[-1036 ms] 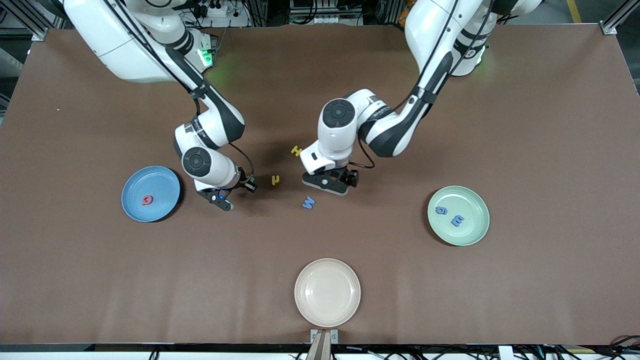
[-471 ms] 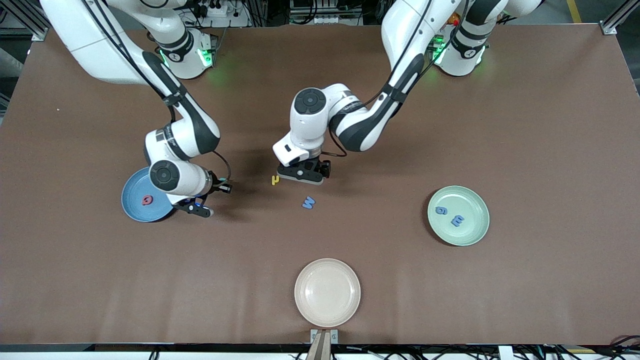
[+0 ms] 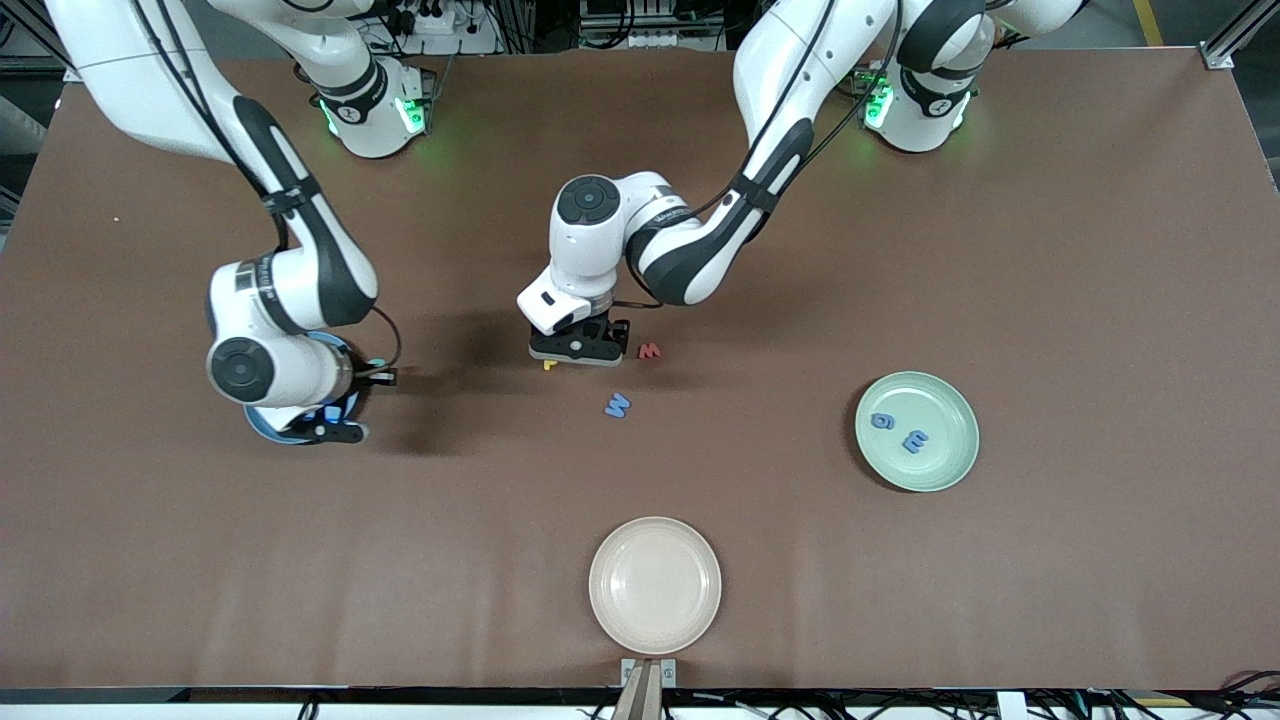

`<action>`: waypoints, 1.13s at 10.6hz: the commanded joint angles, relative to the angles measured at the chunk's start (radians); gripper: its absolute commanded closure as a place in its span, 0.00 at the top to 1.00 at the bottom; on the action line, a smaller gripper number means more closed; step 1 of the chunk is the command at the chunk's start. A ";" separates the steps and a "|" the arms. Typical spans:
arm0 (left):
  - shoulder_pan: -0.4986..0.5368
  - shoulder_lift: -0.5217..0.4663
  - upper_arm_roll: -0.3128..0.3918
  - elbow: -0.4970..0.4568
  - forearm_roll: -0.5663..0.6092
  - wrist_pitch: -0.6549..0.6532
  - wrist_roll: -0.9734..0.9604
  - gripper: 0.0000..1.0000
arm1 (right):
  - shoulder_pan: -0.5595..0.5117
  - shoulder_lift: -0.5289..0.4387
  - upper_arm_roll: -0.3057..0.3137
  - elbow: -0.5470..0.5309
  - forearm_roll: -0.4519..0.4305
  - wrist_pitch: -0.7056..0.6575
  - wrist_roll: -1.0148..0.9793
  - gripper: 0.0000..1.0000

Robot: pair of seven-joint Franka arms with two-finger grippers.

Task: Sort uppercase to blue plate, lowercase to green plate
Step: 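Place the teal letter on the blue plate while the left gripper reaches yellow d, then grasp the yellow d with the left gripper while the right gripper returns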

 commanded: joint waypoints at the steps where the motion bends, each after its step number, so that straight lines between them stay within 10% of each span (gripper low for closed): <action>1: -0.060 0.078 0.046 0.111 -0.011 0.012 -0.082 0.84 | -0.019 -0.010 -0.072 0.018 -0.005 -0.046 -0.221 0.24; 7: -0.102 0.137 0.069 0.134 -0.011 0.091 -0.128 0.67 | -0.037 0.022 -0.130 -0.008 -0.001 0.032 -0.368 0.33; 12: -0.119 0.164 0.084 0.154 -0.011 0.109 -0.162 0.65 | -0.039 0.033 -0.130 -0.013 0.002 0.051 -0.348 0.59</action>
